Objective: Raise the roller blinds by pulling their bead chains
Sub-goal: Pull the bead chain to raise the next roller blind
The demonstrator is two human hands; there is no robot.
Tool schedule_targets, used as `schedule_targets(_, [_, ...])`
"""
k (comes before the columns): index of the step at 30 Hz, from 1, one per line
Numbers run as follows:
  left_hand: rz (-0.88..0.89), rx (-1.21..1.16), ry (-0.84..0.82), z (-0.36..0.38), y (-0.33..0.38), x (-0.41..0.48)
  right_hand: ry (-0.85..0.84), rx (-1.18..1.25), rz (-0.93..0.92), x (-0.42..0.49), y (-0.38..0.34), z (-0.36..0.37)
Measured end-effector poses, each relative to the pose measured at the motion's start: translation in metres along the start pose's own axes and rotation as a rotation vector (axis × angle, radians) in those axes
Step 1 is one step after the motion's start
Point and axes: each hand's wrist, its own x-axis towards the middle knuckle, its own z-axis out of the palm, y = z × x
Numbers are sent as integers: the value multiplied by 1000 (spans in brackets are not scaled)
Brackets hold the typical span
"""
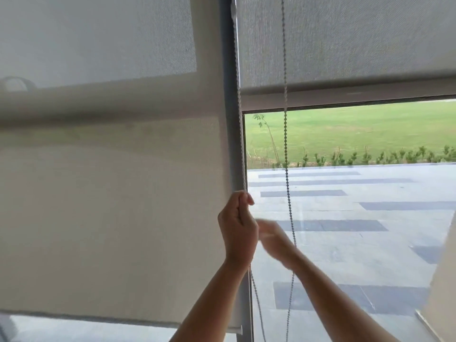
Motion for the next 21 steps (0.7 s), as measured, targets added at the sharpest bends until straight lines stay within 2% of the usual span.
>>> schedule_targets(2, [-32,44,-38,-5,-17,-24,25,241,-51,35,-67,-28])
schedule_targets(6, [-58,94,-125,-9,-37,-72,-52,618,-317,77,-198,-66])
schedule_targets(9, [-26,148,-195,-12,-46,-106,-111,784,-410,90,-274,-84])
schedule_targets(11, [-24,182,-268,-16,-52,-124,-89,863,-432,97,-311,-96])
schedule_targets(14, [-39,211,-341,-23,-62,-142,9,965,-463,100,-343,-112])
schedule_targets(17, [-57,224,-391,-31,-67,-148,135,890,-503,93,-342,-116])
schedule_targets(21, [-98,238,-483,-32,-68,-133,144,888,-594,77,-335,-115])
